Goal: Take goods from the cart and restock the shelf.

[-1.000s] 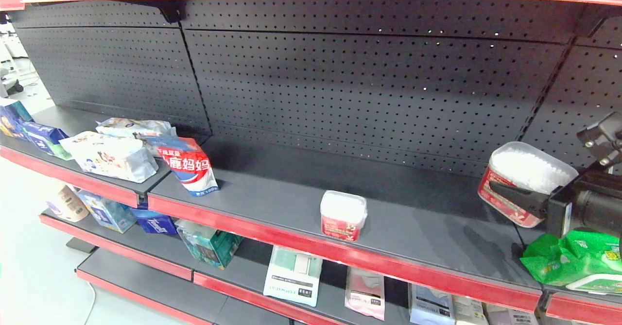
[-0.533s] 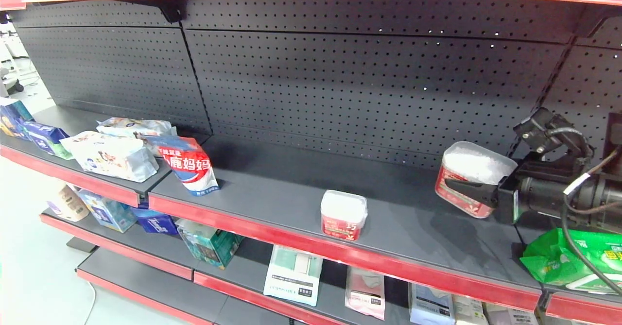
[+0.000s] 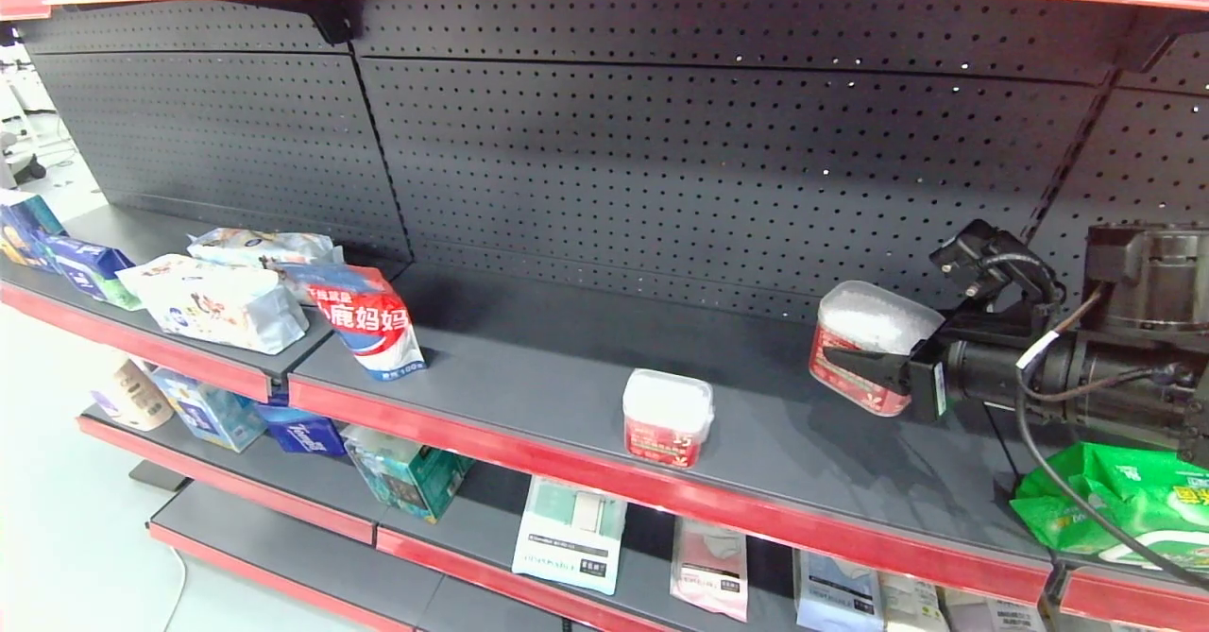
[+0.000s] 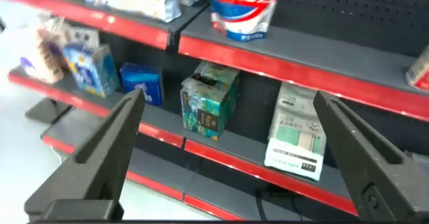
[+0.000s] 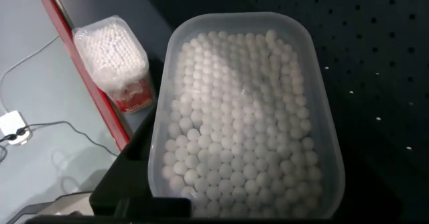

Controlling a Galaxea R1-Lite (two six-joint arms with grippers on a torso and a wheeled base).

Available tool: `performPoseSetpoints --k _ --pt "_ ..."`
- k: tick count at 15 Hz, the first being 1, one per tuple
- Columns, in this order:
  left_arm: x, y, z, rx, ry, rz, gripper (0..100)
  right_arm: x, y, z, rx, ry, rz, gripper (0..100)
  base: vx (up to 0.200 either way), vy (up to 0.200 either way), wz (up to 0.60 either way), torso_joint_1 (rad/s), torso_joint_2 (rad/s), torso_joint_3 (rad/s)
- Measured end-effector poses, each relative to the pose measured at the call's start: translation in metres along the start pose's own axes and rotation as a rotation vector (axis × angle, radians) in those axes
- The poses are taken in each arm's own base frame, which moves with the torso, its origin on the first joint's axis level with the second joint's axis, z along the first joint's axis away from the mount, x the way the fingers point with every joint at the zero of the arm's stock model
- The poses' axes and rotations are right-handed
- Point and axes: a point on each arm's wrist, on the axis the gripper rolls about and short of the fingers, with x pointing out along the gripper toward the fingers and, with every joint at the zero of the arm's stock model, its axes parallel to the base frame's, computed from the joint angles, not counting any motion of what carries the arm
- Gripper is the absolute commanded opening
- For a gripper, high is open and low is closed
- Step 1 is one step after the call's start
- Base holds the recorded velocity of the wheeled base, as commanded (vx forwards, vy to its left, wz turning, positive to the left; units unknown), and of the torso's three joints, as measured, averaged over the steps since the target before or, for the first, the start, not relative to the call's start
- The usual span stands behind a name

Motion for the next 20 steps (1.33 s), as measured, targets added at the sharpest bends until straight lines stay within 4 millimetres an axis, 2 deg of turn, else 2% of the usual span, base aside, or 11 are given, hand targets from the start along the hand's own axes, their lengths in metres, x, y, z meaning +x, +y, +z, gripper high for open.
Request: performPoseSetpoints --k 7,8,11,12,16,20 --pt "0.000 0.001 0.000 0.010 -0.013 0.071 100 0.008 -0.004 0.004 -0.001 -0.005 0.000 0 0.000 0.000 0.00 0.000 0.00 0.000" --pt "0.000 0.000 0.000 0.014 -0.010 0.042 100 0.009 -0.004 0.004 -0.001 -0.005 0.002 0 0.000 0.000 0.00 0.000 0.00 0.000" --pt "-0.001 -0.005 -0.004 0.065 0.038 -0.212 100 0.010 -0.003 0.000 0.003 0.007 0.009 0 0.000 0.000 0.00 0.000 0.00 0.000" --pt "-0.001 -0.005 -0.005 0.075 0.047 -0.232 100 0.011 -0.003 0.000 0.003 0.008 0.010 0 0.000 0.000 0.00 0.000 0.00 0.000" --pt "0.000 -0.007 -0.004 0.071 0.049 -0.138 100 0.017 -0.004 0.000 -0.004 0.011 0.016 0 0.000 0.000 0.00 0.000 0.00 0.000" --pt "-0.004 -0.007 -0.005 0.068 -0.001 -0.117 100 0.036 -0.005 0.008 -0.013 -0.023 0.059 0 0.000 0.000 0.00 0.000 0.00 0.000"
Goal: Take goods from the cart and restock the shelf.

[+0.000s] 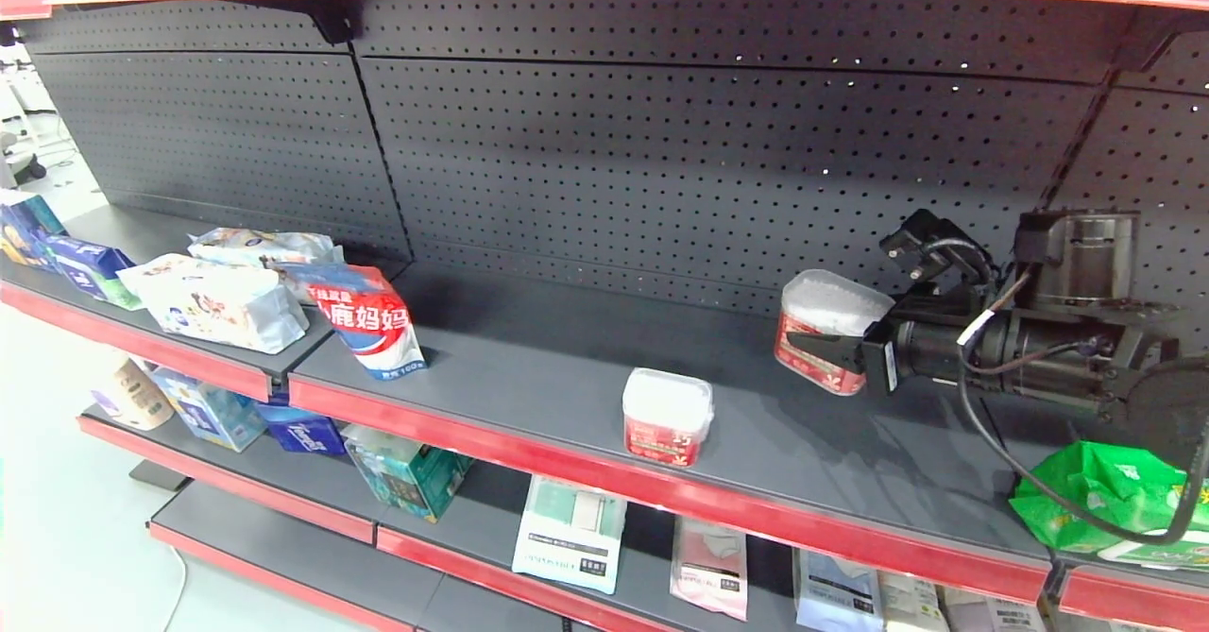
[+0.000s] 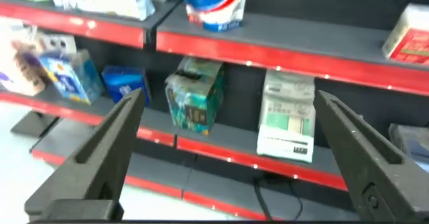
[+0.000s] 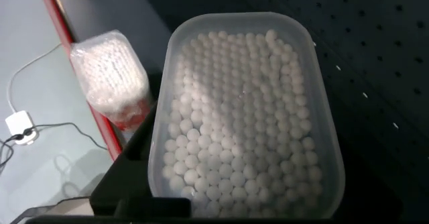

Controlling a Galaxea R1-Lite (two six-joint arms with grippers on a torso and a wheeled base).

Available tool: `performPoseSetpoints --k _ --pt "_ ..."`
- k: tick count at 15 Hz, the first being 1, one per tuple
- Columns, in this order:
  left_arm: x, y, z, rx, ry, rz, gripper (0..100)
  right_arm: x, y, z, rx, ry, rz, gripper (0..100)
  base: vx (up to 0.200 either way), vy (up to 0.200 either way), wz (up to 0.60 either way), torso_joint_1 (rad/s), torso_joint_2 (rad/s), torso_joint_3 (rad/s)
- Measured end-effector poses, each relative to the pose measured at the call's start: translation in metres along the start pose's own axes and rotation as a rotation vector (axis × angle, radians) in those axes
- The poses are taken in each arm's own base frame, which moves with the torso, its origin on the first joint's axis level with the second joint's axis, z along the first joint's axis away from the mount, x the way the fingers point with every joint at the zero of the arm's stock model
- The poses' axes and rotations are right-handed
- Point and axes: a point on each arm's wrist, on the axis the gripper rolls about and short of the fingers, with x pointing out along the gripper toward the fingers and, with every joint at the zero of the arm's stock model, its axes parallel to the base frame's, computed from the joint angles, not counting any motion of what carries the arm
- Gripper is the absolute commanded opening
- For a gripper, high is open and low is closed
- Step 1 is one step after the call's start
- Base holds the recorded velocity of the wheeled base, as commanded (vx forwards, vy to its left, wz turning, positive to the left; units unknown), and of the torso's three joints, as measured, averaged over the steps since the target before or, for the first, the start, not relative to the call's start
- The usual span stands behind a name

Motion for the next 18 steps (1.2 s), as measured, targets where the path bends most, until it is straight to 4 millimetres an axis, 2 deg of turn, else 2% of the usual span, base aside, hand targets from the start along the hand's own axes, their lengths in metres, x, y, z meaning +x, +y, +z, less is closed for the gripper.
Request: performPoseSetpoints --k 3,8,12,18 --pt "-0.003 0.000 -0.001 0.002 -0.037 -0.011 100 0.021 0.001 -0.001 -0.012 -0.023 0.055 0 0.000 0.000 0.00 0.000 0.00 0.000" --pt "-0.004 0.000 -0.002 0.010 -0.051 -0.015 100 0.057 -0.010 -0.012 -0.030 -0.070 0.123 0 0.000 0.000 0.00 0.000 0.00 0.000" --pt "-0.004 0.000 -0.002 0.009 -0.053 -0.015 100 0.070 -0.019 -0.022 -0.016 -0.057 0.145 0 0.000 0.000 0.00 0.000 0.00 0.000" --pt "-0.004 0.000 -0.002 0.009 -0.054 -0.014 100 0.081 -0.042 -0.029 -0.045 -0.089 0.178 0 0.000 0.000 0.00 0.000 0.00 0.000"
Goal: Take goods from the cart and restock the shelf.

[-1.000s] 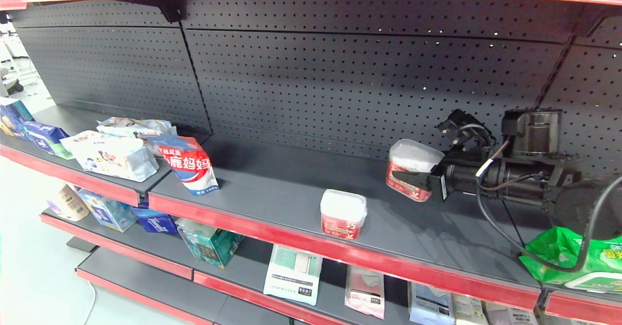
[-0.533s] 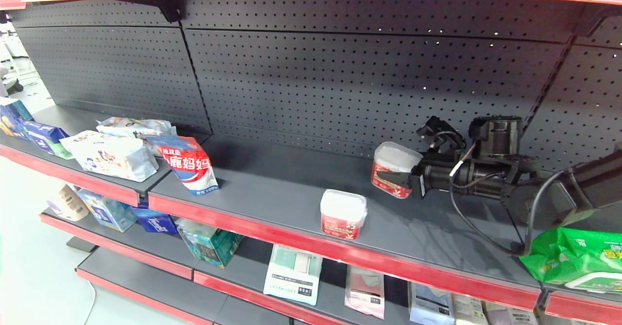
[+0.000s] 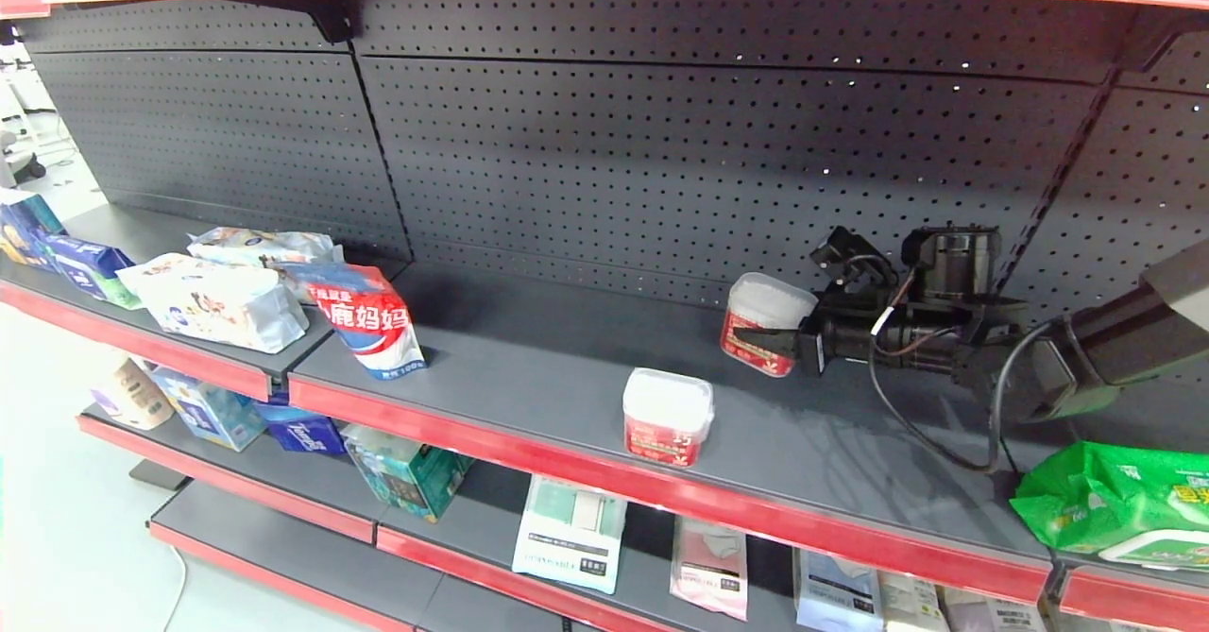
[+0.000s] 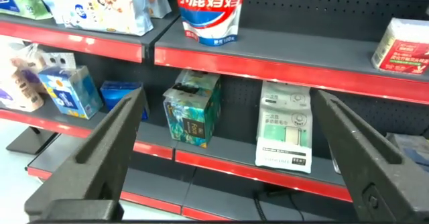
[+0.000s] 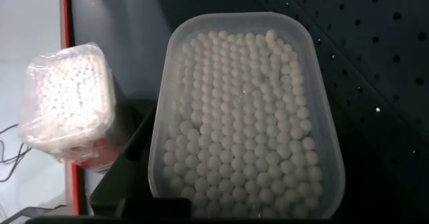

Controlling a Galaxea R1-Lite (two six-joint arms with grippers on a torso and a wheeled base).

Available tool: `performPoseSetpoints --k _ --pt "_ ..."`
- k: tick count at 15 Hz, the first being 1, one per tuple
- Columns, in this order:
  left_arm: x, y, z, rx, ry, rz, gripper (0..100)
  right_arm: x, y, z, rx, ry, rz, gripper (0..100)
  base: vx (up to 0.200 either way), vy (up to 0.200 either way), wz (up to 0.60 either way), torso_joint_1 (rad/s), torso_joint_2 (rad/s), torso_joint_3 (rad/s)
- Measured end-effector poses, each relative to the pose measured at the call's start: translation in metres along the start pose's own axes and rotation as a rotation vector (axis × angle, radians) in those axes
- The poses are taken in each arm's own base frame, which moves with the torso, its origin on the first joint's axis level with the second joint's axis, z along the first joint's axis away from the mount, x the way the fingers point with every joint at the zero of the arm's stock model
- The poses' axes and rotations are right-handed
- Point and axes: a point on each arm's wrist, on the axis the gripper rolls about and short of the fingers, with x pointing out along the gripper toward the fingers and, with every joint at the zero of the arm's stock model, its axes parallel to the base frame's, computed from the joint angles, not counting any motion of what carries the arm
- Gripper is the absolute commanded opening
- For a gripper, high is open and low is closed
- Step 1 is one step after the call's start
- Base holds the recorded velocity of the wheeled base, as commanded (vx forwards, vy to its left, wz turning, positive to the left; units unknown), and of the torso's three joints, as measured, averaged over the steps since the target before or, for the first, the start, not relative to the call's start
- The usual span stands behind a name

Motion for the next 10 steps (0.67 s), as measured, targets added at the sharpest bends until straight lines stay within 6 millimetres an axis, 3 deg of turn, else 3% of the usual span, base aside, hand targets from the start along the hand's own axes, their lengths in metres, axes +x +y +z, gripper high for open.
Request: performPoseSetpoints --k 4,10 --pt "0.000 0.000 0.000 0.000 0.000 0.000 100 0.012 -0.008 -0.001 -0.025 -0.019 0.023 0 0.000 0.000 0.00 0.000 0.00 0.000" --pt "0.000 0.000 0.000 0.000 0.000 0.000 100 0.033 -0.003 -0.016 -0.083 -0.010 0.096 0 0.000 0.000 0.00 0.000 0.00 0.000"
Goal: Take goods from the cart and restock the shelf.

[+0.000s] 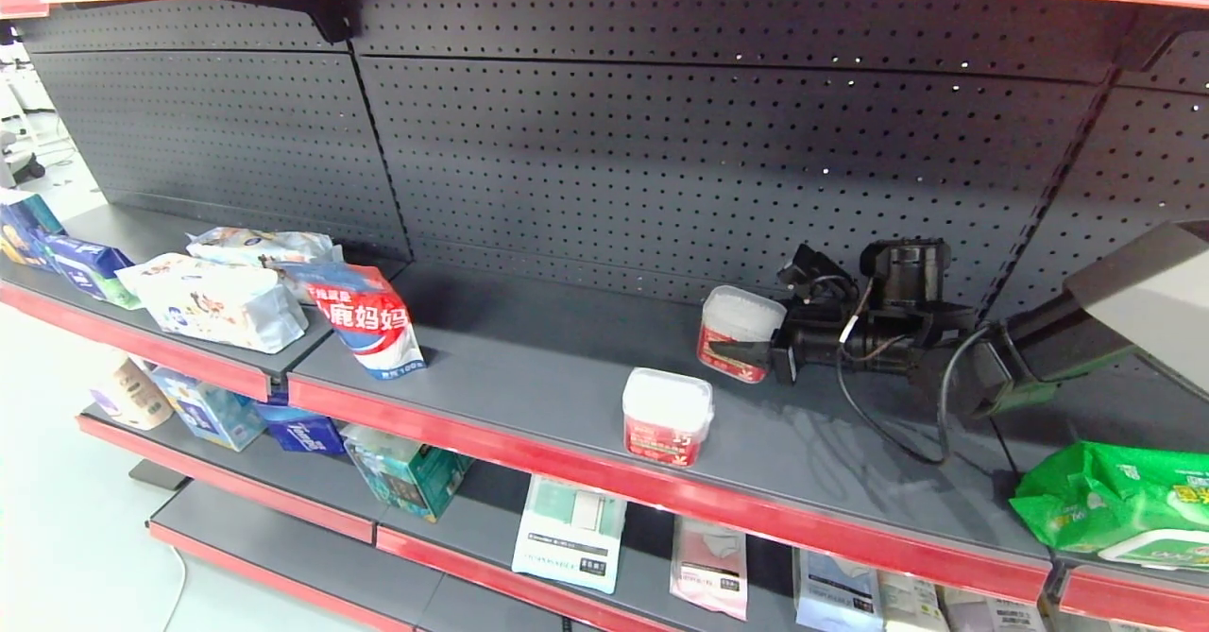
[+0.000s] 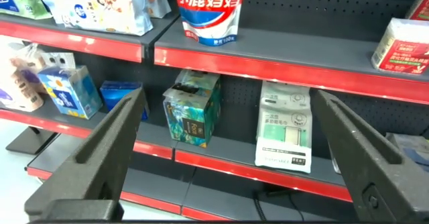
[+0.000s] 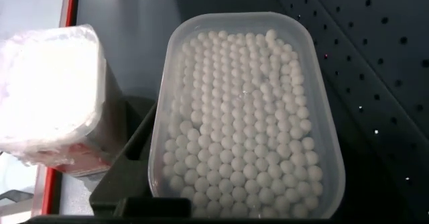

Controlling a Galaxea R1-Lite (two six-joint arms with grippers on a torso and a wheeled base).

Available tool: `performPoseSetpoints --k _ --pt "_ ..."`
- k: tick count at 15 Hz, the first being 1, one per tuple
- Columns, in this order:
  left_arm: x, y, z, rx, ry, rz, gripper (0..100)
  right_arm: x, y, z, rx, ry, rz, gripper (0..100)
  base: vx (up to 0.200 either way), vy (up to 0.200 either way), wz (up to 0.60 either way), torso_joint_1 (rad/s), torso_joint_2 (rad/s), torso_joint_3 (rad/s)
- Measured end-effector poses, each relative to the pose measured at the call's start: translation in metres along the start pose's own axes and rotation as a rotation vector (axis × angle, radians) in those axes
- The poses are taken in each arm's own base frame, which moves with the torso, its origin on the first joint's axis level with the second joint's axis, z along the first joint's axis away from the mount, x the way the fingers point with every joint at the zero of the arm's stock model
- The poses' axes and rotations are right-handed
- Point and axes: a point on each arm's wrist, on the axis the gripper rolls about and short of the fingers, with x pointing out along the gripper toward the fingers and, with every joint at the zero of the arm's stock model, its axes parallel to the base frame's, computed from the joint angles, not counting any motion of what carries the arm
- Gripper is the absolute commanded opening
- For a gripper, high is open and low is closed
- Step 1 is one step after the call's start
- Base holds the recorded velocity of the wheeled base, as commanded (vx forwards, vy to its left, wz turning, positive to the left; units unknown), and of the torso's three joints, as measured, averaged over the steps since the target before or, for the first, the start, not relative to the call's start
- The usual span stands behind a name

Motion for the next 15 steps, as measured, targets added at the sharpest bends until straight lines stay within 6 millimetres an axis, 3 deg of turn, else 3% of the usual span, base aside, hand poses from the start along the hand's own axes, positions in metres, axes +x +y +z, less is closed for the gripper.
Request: performPoseSetpoints --k 13,14,15 --pt "0.000 0.000 0.000 0.000 0.000 0.000 100 0.021 0.007 -0.014 0.019 0.026 0.038 0 0.000 0.000 0.00 0.000 0.00 0.000" --pt "0.000 0.000 0.000 0.000 0.000 0.000 100 0.023 0.008 -0.014 0.019 0.027 0.041 100 0.000 0.000 0.00 0.000 0.00 0.000" --pt "0.000 0.000 0.000 0.001 0.000 0.000 100 0.024 0.008 -0.015 0.020 0.028 0.042 100 0.000 0.000 0.00 0.000 0.00 0.000"
